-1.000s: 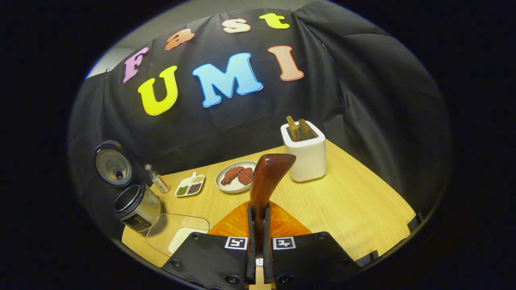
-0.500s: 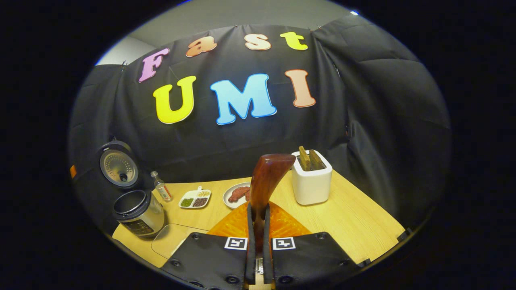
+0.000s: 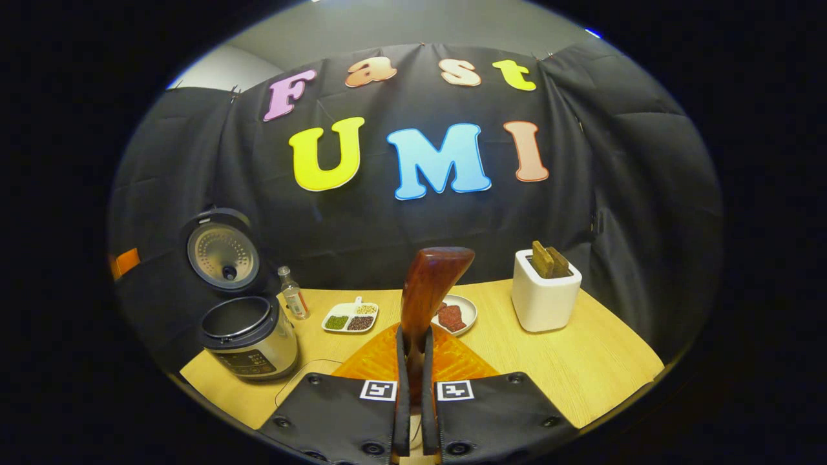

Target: Close the left gripper, press the button to open the rice cooker; take a wooden spoon from the chopstick holder with the right hand, scoop a spoonful of rice and pour it into the rice cooker, then put the wooden spoon back into the chopstick holder.

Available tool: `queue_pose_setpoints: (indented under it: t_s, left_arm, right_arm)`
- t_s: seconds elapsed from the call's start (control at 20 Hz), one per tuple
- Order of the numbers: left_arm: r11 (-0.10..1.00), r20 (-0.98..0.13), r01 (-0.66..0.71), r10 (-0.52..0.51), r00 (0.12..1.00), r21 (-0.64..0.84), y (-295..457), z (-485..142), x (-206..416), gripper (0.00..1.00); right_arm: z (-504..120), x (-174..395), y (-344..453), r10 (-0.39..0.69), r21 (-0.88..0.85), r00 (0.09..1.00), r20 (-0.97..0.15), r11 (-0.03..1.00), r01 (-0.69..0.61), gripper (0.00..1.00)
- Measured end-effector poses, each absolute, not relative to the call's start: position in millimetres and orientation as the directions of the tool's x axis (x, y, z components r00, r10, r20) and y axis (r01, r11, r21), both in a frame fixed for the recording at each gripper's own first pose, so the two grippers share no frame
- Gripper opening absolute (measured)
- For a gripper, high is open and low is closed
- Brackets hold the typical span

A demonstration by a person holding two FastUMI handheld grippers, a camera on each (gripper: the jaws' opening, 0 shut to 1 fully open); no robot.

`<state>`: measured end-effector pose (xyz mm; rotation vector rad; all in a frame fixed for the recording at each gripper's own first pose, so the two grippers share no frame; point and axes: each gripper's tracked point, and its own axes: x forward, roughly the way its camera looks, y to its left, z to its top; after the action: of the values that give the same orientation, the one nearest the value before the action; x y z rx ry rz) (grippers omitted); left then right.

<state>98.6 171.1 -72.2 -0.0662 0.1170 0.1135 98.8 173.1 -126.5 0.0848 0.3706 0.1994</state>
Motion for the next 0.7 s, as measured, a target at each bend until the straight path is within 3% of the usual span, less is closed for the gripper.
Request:
queue_pose_setpoints:
  t_s: [0.2, 0.25, 0.4, 0.45, 0.7]
  left_arm:
    - [0.990, -0.126, -0.122, 0.113, 0.986, -0.066, 191, -81, 102, 0.79]
    - [0.990, -0.126, -0.124, 0.115, 0.985, -0.063, 195, -82, 103, 0.79]
    - [0.990, -0.133, -0.131, 0.123, 0.983, -0.053, 208, -84, 102, 0.79]
    - [0.990, -0.137, -0.135, 0.127, 0.982, -0.051, 211, -87, 102, 0.79]
    - [0.988, -0.159, -0.148, 0.140, 0.977, -0.035, 223, -95, 104, 0.79]
  right_arm:
    - [-149, 96, 202, 0.213, 0.037, 0.909, -0.358, 0.976, -0.214, 0.05]
    - [-155, 97, 207, 0.204, 0.001, 0.910, -0.361, 0.976, -0.219, 0.08]
    - [-177, 97, 225, 0.196, -0.085, 0.907, -0.372, 0.966, -0.243, 0.05]
    - [-184, 98, 231, 0.196, -0.103, 0.905, -0.378, 0.962, -0.252, 0.09]
    - [-212, 97, 249, 0.183, -0.137, 0.891, -0.416, 0.956, -0.260, 0.09]
